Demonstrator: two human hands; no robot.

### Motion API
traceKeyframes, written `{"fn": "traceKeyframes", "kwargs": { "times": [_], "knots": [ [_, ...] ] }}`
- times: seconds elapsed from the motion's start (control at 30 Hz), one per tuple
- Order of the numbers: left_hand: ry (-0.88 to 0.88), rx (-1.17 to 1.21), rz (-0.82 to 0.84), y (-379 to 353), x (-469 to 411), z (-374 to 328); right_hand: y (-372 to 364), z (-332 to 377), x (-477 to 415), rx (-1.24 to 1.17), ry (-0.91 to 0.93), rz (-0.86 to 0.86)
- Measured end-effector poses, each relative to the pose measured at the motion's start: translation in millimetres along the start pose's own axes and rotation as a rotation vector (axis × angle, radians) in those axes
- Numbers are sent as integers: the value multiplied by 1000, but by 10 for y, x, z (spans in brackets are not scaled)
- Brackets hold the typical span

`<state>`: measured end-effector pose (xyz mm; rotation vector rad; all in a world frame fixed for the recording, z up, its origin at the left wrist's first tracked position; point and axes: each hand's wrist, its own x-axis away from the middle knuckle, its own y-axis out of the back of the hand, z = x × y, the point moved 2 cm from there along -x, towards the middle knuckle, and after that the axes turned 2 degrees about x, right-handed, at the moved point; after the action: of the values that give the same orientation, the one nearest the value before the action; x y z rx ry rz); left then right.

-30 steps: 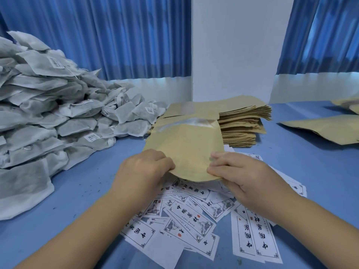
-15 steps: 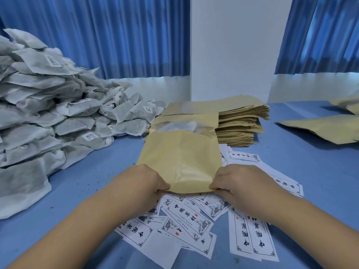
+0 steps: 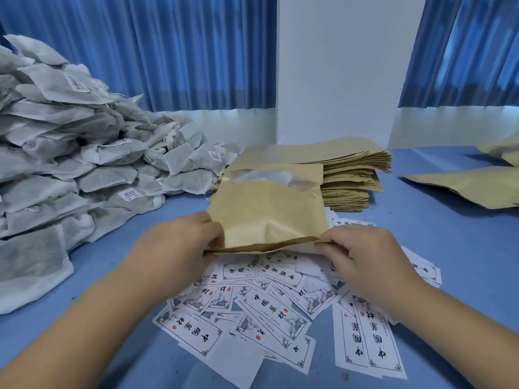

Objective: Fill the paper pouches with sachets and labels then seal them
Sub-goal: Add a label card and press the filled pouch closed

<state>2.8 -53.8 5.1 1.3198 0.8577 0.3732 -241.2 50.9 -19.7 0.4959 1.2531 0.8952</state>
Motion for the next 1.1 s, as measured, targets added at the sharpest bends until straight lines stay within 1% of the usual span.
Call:
{"fn": "traceKeyframes", "kwargs": {
  "times": [0.07, 0.17, 0.23, 0.33, 0.47, 0.57, 0.63, 0.7, 0.9, 1.0, 1.1],
  "knots": [
    [-10, 38, -65, 67, 18, 103, 52, -33, -8, -2, 9, -50],
    [-117, 127, -178, 165, 53, 140, 113, -69, -14, -7, 2, -85],
    [-171, 120, -227, 194, 72, 118, 145, -73, -16, 0, 10, -90],
    [-173, 135, -275, 180, 73, 104, 206, -59, -19, 11, 71, -90],
    [-188, 144, -294, 141, 62, 109, 245, -25, -13, 126, 181, -82],
    [-267, 112, -341, 171, 50, 65, 259, 7, -13, 194, 283, -158],
    [-294, 98, -352, 183, 46, 9, 258, 12, -11, 188, 319, -215],
    [-325, 88, -352, 169, 44, -62, 255, 2, -6, 163, 317, -249],
    [-321, 46, -385, 118, 28, -123, 226, 21, -7, 167, 318, -220],
    [-290, 21, -387, 106, 33, -115, 217, 60, -4, 205, 336, -220],
    [-244, 39, -372, 79, 36, -185, 218, 64, 4, 189, 312, -233]
  ]
}}
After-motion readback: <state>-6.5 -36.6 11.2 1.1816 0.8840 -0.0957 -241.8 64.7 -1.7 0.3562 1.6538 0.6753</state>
